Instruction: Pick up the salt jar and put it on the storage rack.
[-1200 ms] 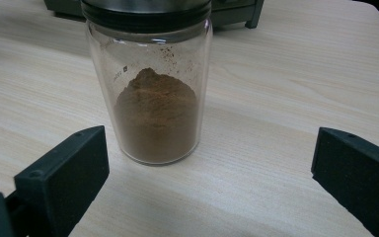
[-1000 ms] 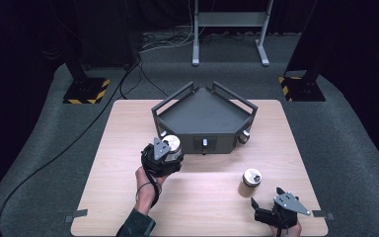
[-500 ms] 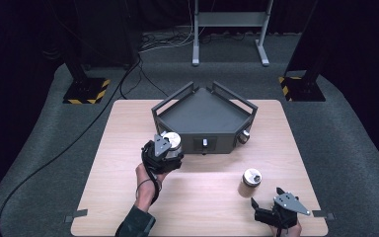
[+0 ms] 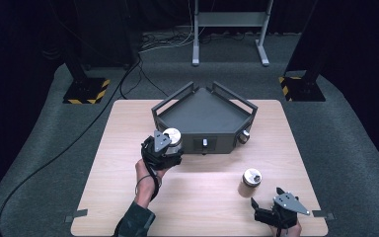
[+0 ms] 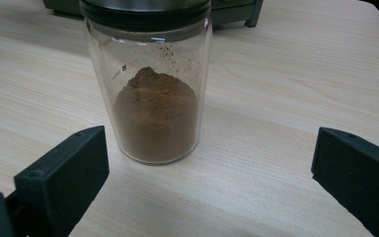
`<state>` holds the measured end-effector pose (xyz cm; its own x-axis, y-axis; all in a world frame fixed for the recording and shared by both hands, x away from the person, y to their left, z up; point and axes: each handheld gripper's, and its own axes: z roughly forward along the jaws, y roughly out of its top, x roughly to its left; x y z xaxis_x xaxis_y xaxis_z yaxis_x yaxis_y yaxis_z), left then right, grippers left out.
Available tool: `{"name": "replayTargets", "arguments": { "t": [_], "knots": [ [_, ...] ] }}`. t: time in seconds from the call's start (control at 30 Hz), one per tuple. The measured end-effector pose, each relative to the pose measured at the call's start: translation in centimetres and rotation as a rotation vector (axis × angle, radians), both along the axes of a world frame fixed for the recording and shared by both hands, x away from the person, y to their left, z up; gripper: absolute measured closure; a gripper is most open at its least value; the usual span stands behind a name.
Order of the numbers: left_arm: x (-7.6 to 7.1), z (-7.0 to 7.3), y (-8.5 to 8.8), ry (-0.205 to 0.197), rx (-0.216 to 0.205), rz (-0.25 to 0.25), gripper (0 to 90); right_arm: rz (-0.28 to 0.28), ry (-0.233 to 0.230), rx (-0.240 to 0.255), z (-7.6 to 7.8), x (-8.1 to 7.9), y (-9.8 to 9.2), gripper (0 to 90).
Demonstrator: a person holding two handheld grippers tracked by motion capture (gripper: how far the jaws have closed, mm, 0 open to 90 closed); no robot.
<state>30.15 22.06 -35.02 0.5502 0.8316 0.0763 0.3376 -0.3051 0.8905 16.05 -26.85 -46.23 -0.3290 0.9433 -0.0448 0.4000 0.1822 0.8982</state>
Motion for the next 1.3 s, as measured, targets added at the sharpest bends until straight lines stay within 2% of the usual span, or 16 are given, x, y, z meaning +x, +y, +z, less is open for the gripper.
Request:
{"name": "replayTargets", "arguments": {
  "t": [1.23, 1.3],
  "knots": [
    [2.0, 2.2, 0.1, -0.012, 0.016, 0.015, 31.4, -0.002, 0.008, 0.001, 0.1, 0.1, 0.0, 0.2],
    [2.2, 2.3, 0.1, -0.01, 0.006, 0.011, 31.4, -0.002, 0.008, 0.001, 0.1, 0.1, 0.0, 0.2]
  ]
}}
